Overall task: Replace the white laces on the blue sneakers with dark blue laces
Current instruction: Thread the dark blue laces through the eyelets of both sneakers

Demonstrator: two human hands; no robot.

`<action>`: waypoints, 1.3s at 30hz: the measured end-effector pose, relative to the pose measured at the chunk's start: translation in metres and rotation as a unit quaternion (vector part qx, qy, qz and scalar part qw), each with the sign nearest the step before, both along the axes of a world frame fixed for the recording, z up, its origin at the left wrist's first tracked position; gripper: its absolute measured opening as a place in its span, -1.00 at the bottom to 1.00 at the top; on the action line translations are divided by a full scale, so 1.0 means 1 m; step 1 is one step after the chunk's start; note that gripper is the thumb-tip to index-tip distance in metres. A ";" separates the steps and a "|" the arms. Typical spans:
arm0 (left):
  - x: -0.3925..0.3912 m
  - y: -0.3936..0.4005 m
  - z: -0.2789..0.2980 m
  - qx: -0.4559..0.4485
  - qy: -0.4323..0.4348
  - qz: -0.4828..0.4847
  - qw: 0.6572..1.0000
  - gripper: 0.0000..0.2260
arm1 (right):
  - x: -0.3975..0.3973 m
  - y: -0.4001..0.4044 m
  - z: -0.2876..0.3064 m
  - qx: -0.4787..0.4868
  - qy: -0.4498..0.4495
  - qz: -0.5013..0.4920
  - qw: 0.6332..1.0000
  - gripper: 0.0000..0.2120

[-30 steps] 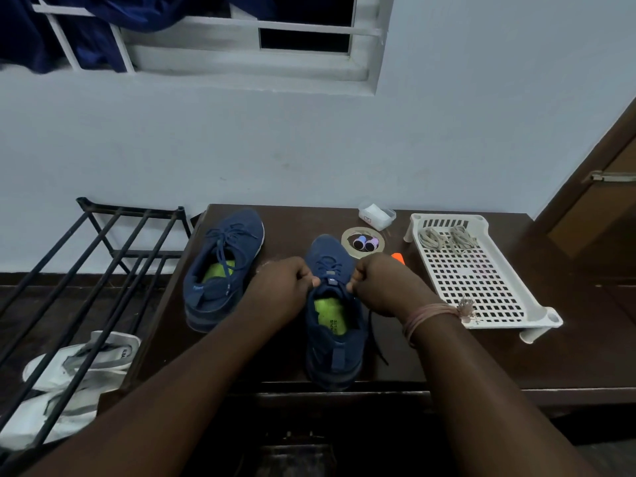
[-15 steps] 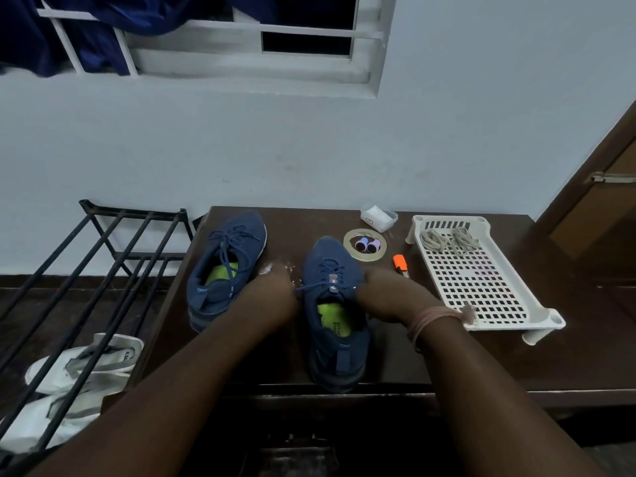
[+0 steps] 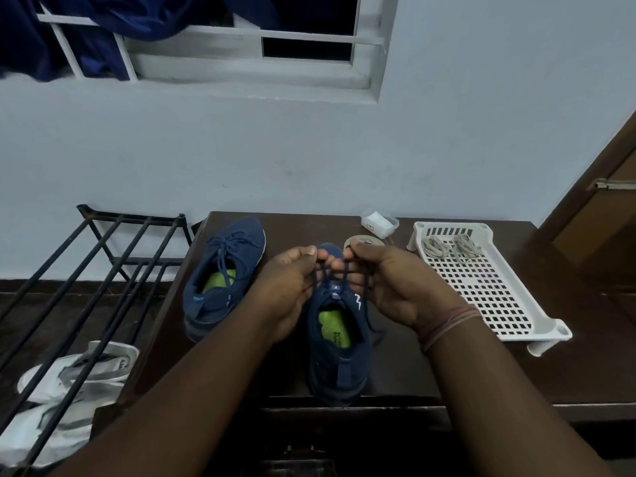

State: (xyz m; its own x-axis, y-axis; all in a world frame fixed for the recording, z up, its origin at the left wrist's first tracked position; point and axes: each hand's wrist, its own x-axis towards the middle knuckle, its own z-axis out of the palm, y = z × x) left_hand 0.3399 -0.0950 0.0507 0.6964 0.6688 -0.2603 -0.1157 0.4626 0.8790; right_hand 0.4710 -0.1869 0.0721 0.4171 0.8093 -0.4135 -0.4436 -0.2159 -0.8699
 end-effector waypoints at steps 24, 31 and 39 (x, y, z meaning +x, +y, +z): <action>0.011 -0.001 -0.014 0.091 0.061 0.089 0.990 -0.85 | -0.015 0.018 -0.032 0.005 -0.154 -0.114 0.981 -0.70; 0.009 -0.001 -0.013 0.244 0.077 0.045 0.966 -0.89 | -0.017 0.021 -0.035 -0.024 -0.264 -0.079 0.961 -0.84; 0.002 0.007 -0.014 0.200 0.113 -0.015 0.973 -0.76 | -0.020 0.015 -0.025 -0.009 -0.286 -0.017 0.958 -0.75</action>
